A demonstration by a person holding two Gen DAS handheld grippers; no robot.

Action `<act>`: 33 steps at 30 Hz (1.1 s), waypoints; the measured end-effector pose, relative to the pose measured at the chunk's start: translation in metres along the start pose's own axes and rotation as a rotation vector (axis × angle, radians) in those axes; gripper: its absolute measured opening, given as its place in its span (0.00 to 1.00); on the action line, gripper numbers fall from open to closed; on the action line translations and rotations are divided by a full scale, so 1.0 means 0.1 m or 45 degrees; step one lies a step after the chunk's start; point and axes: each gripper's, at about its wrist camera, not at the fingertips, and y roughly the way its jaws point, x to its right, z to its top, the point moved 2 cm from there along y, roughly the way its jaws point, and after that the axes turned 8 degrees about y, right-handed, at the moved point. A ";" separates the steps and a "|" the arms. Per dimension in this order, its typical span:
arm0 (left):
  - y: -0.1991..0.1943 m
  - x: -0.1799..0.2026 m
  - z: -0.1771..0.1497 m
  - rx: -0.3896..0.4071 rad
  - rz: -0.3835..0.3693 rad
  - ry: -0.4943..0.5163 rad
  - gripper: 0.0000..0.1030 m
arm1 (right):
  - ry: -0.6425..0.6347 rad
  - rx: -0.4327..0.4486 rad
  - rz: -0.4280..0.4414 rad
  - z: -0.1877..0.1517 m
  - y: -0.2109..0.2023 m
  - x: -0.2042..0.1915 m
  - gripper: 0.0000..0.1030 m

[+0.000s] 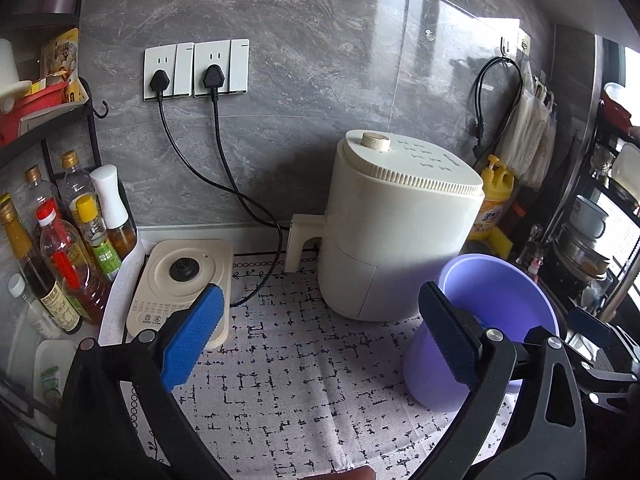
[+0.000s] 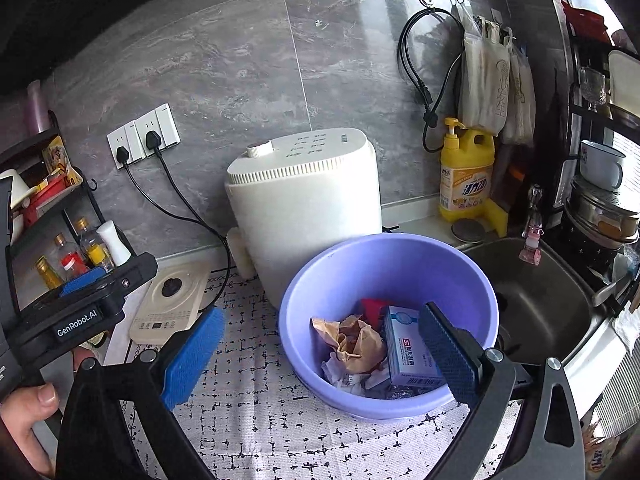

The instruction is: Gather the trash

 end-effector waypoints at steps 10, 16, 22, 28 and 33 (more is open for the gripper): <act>-0.23 -0.35 -0.10 -0.001 0.124 -0.070 0.94 | -0.107 -0.038 0.131 -0.04 0.07 -0.35 0.92; -0.33 -0.53 -0.15 -0.015 0.173 -0.102 0.94 | -0.148 -0.059 0.194 -0.07 0.10 -0.52 0.92; -0.44 -0.66 -0.19 -0.009 0.222 -0.124 0.94 | -0.184 -0.074 0.242 -0.10 0.12 -0.68 0.92; -0.49 -0.73 -0.22 -0.012 0.242 -0.138 0.94 | -0.198 -0.079 0.269 -0.10 0.13 -0.77 0.92; -0.51 -0.75 -0.25 -0.014 0.248 -0.140 0.94 | -0.207 -0.082 0.276 -0.11 0.14 -0.79 0.92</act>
